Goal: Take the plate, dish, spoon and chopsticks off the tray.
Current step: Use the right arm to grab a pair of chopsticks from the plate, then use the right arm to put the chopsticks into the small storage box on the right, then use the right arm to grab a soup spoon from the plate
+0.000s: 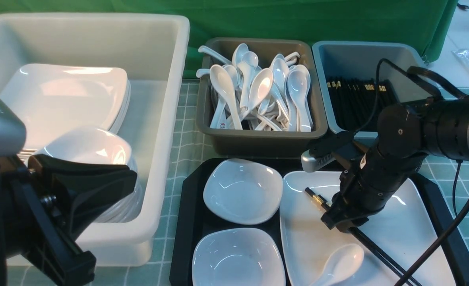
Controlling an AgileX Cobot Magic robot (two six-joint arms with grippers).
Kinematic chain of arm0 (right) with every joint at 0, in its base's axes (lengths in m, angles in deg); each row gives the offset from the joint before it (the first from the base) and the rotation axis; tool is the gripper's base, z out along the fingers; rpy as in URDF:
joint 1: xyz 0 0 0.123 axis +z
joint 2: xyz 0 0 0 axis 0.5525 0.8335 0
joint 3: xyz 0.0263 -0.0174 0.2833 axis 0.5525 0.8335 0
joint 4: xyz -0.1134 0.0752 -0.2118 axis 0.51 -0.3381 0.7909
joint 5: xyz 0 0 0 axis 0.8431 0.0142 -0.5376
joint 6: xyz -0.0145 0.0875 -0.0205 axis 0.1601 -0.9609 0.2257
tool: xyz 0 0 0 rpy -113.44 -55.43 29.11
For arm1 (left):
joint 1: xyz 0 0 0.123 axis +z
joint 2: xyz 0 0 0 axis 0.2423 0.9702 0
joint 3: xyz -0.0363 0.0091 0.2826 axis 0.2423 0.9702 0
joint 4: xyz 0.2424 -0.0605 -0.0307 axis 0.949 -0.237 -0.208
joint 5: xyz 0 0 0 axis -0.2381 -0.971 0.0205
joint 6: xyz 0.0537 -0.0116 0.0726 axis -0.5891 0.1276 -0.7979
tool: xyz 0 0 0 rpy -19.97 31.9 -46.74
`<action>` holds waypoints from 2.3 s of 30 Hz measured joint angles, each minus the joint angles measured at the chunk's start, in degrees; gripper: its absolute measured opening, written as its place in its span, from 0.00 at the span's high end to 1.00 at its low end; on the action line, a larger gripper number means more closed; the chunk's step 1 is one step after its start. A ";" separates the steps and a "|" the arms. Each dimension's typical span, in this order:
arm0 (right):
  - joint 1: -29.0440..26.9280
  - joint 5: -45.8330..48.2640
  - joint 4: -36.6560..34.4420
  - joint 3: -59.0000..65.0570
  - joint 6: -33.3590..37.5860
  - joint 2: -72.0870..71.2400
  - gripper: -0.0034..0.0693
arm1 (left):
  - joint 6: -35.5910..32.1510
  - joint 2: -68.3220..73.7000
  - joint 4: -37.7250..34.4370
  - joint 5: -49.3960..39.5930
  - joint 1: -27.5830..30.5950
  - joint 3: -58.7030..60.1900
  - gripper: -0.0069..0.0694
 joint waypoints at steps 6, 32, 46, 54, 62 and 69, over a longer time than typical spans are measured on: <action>1.08 3.59 -0.20 0.25 0.51 -8.95 0.74 | 0.00 0.00 0.00 0.00 0.00 0.00 0.89; -20.46 6.52 -11.78 -74.94 -14.32 28.03 0.74 | 0.00 0.00 -0.17 4.28 0.00 0.00 0.89; -20.46 23.34 -4.97 -76.72 -16.64 25.66 0.35 | 0.00 0.00 0.96 3.84 0.00 0.00 0.89; -19.55 29.27 -3.90 -66.65 -9.39 10.28 0.86 | -0.30 0.00 1.49 2.03 0.00 0.00 0.89; -12.10 28.63 2.68 -28.70 -8.36 -14.97 0.82 | -0.46 0.00 1.46 0.10 0.00 0.00 0.89; -1.39 20.09 3.24 0.64 -5.70 -31.86 0.78 | -1.67 0.55 1.29 -1.38 0.00 0.00 0.89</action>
